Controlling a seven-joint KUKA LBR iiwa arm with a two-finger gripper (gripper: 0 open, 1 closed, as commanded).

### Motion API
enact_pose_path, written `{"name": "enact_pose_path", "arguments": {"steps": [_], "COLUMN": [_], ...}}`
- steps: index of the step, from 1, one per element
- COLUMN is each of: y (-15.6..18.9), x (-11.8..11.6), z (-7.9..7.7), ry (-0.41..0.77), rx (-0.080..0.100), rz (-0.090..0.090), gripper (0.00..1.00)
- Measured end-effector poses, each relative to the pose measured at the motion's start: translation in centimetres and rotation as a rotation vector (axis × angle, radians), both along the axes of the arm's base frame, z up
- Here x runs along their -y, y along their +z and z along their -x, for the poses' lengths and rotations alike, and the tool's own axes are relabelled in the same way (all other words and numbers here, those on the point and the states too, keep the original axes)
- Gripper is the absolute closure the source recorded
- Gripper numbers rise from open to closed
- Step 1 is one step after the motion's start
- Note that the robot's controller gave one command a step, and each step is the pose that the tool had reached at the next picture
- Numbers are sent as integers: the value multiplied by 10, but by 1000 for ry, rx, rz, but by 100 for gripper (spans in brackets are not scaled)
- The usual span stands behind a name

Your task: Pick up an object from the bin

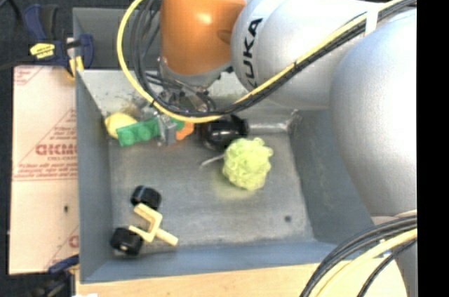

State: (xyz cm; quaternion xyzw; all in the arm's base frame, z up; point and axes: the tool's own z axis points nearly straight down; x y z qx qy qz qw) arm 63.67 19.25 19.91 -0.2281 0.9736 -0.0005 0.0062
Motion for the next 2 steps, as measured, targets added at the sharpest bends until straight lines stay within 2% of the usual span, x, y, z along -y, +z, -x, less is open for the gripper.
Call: {"name": "enact_pose_path", "arguments": {"steps": [1,2], "y": [56,48], "x": [-2,-6], "z": [-10,-9], "ry": [22,8], "rx": [21,-5], "rz": [-5,0], "gripper": [100,100]}}
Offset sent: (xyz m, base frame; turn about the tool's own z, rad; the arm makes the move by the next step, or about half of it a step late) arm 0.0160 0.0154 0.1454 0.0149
